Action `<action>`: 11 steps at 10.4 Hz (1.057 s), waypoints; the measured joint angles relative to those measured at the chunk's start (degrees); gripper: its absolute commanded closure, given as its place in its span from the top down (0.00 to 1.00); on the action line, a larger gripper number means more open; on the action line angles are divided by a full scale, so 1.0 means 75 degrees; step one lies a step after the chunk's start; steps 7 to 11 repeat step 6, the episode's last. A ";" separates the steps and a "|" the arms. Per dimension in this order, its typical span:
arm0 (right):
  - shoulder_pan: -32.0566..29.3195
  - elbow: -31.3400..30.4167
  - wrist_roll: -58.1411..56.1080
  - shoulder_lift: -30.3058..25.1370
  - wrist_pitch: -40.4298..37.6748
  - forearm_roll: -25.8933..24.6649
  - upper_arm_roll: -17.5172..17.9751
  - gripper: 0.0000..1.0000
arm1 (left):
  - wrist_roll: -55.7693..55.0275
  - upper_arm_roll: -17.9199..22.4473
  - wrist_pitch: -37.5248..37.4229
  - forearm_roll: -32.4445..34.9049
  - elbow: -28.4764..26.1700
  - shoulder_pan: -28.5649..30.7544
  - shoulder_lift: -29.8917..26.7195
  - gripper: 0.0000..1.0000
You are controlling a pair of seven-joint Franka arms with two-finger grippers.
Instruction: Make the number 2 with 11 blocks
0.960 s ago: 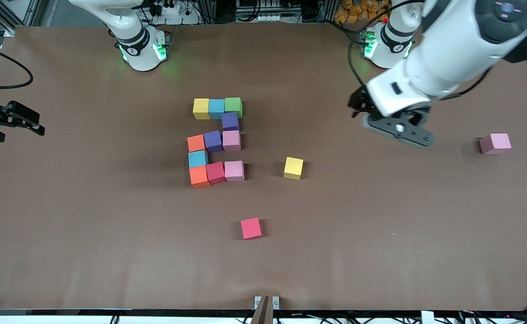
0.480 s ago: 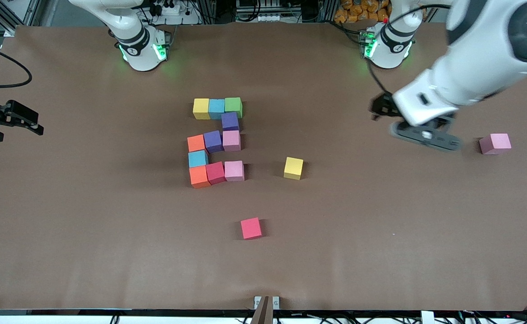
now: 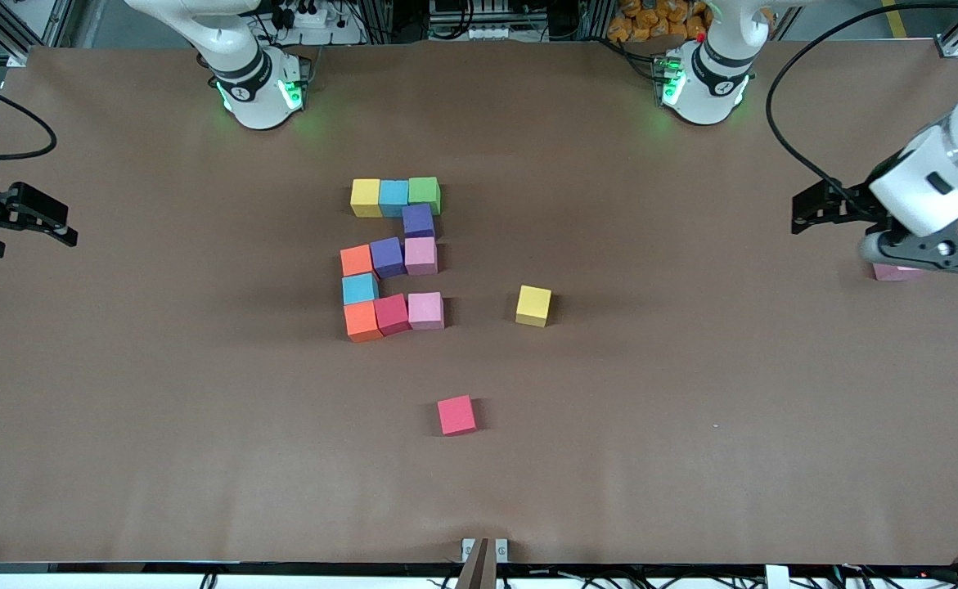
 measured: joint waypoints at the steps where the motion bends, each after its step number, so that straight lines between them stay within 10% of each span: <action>1: 0.0000 0.0000 0.0000 0.0000 0.0018 0.0000 -0.0003 1.00 | -0.0021 -0.0022 0.0011 0.0000 -0.0053 0.0094 -0.0048 1.00; 11: -0.0001 -0.0007 0.0000 0.0001 0.0119 0.0000 -0.0011 1.00 | -0.0028 -0.0039 0.0247 0.0012 -0.0112 0.0265 -0.0078 1.00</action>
